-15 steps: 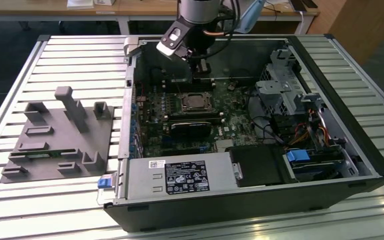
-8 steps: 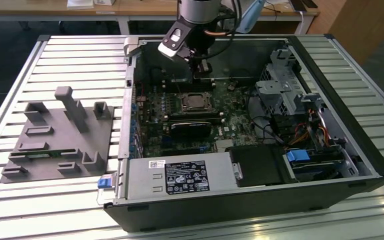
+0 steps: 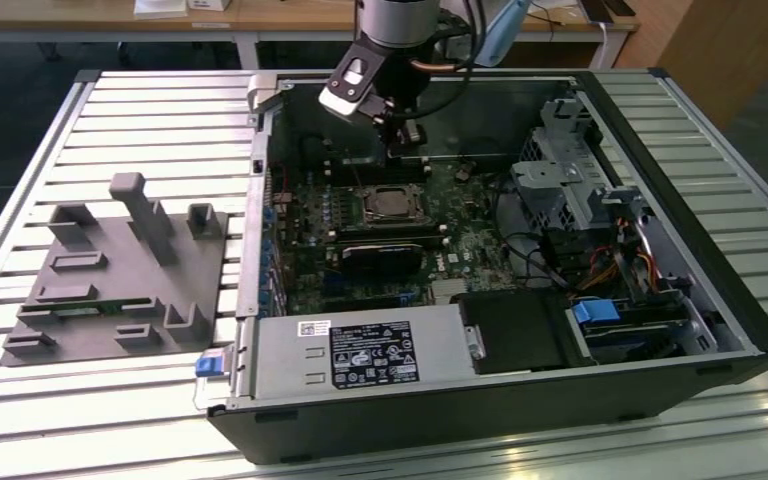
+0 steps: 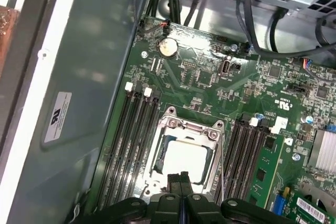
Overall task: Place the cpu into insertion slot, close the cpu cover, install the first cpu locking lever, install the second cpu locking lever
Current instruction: 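Install the first cpu locking lever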
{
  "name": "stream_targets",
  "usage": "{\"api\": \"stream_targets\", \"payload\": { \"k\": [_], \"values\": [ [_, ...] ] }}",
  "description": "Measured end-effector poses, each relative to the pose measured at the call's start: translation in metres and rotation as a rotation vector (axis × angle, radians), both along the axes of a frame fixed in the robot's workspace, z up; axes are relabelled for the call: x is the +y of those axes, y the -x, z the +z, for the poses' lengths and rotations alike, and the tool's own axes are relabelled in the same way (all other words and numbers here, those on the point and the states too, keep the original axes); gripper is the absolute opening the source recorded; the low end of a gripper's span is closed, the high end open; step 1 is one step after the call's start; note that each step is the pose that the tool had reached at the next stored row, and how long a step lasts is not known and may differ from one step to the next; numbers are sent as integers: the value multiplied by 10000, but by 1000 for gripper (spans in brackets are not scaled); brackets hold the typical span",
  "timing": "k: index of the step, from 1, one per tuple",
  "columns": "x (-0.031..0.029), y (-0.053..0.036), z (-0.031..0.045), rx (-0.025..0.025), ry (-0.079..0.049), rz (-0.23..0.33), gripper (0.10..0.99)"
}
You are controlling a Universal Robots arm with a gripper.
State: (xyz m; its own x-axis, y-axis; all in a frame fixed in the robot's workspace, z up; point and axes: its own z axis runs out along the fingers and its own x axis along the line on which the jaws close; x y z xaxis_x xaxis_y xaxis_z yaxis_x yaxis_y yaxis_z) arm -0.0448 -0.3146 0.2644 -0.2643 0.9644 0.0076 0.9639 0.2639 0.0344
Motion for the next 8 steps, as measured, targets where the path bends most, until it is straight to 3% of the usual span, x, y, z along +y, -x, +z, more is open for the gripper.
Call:
{"api": "stream_targets", "payload": {
  "k": [8],
  "values": [
    [0, 0, 0, 0, 0, 419, 106]
  ]
}}
